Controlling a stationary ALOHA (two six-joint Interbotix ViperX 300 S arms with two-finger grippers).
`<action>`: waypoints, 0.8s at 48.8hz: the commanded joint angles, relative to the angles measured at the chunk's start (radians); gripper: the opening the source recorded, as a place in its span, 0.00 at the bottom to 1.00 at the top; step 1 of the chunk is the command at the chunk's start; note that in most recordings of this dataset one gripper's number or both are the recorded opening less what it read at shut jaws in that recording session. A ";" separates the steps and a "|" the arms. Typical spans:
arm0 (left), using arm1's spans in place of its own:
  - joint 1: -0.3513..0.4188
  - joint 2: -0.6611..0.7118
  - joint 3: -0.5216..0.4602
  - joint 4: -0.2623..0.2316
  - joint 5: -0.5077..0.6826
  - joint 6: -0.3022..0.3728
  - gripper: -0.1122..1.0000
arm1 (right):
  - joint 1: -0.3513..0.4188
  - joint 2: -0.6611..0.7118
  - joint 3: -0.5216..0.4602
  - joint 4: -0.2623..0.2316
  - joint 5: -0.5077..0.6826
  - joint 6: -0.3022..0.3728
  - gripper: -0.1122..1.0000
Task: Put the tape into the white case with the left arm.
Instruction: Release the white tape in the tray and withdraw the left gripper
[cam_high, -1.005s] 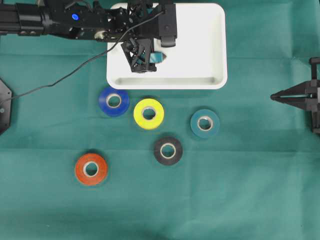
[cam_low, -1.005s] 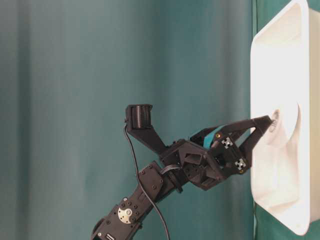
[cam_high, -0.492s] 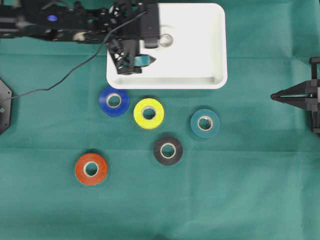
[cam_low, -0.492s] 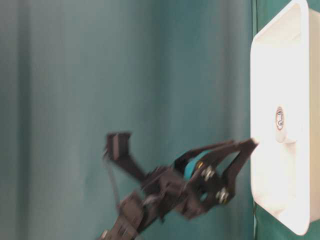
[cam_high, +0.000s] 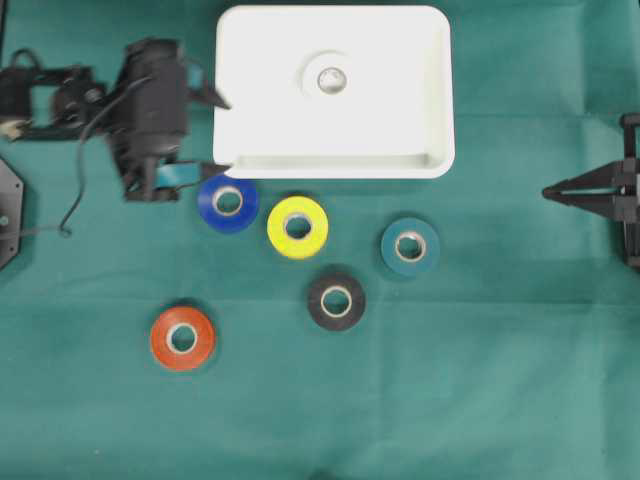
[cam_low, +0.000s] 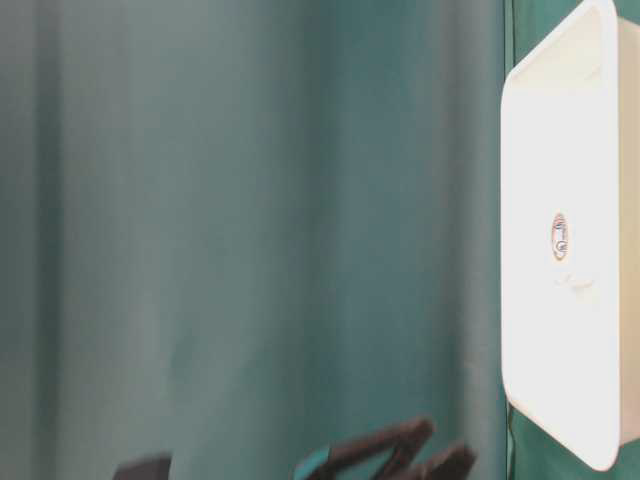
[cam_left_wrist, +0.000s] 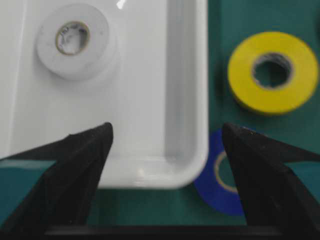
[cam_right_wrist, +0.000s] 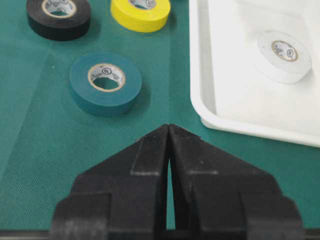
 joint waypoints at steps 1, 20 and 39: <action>-0.008 -0.075 0.040 -0.002 -0.011 -0.029 0.91 | -0.003 0.006 -0.011 -0.002 -0.009 0.002 0.02; -0.074 -0.284 0.209 -0.002 -0.011 -0.109 0.90 | -0.002 0.005 -0.011 -0.002 -0.011 0.002 0.02; -0.077 -0.311 0.242 -0.002 -0.015 -0.109 0.90 | -0.003 0.005 -0.011 -0.002 -0.011 0.002 0.02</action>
